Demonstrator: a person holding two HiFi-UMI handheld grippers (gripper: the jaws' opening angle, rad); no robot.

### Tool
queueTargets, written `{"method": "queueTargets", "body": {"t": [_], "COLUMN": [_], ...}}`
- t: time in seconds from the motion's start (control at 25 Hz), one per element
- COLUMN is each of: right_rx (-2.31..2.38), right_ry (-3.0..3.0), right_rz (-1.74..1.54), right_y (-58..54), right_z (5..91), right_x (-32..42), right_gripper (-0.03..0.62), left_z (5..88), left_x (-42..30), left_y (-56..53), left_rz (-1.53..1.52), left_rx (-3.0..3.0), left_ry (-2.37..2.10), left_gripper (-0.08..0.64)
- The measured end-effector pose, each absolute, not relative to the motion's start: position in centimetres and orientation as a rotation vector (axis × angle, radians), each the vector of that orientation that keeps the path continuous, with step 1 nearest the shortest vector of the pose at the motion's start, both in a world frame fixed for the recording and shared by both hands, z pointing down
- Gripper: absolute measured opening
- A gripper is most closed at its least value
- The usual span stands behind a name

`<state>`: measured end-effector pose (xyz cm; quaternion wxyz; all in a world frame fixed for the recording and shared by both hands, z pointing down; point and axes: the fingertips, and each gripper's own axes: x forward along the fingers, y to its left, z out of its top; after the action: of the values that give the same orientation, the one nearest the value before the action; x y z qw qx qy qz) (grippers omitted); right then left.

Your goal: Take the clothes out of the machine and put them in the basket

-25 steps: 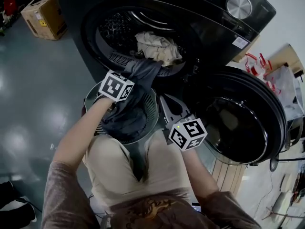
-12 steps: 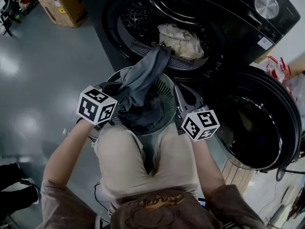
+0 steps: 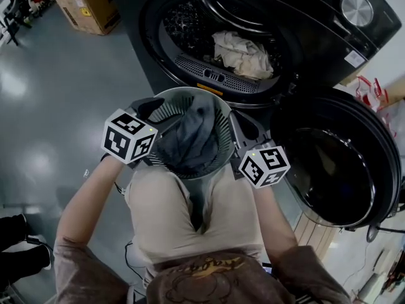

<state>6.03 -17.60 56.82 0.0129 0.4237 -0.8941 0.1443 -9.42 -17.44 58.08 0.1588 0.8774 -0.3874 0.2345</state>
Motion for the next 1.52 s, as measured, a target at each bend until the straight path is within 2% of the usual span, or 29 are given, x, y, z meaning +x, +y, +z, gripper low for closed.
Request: {"method": "queueTargets", "body": {"t": [0.44, 0.6, 1.04, 1.32, 1.4, 1.52], "right_rx": [1.410, 1.429, 1.483, 1.550, 1.556, 1.556], "right_ry": [-2.734, -2.715, -2.686, -2.651, -2.645, -2.650], "right_rz": [0.429, 0.428, 0.481, 0.476, 0.472, 0.467], "right_y": [-16.9, -16.6, -16.5, -16.8, -16.7, -16.8], "right_z": [55.9, 55.9, 56.6, 56.5, 56.6, 56.6], "right_x": [8.6, 9.1, 8.9, 10.0, 10.3, 10.5], "right_gripper": [-0.005, -0.003, -0.003, -0.005, -0.005, -0.005], "left_z": [59.5, 60.6, 63.3, 63.1, 63.2, 62.5], "left_x": [4.2, 7.8, 9.2, 10.9, 10.7, 9.9], "left_y": [-28.5, -32.7, -45.5, -48.3, -48.2, -47.2], "left_rz": [0.612, 0.704, 1.026, 1.130, 1.125, 1.105], "left_rx": [2.738, 2.820, 2.869, 2.875, 2.857, 2.853], "left_ry": [-0.969, -0.919, -1.128, -1.156, -1.177, -1.213], "left_gripper": [0.264, 0.262, 0.262, 0.168, 0.096, 0.062]}}
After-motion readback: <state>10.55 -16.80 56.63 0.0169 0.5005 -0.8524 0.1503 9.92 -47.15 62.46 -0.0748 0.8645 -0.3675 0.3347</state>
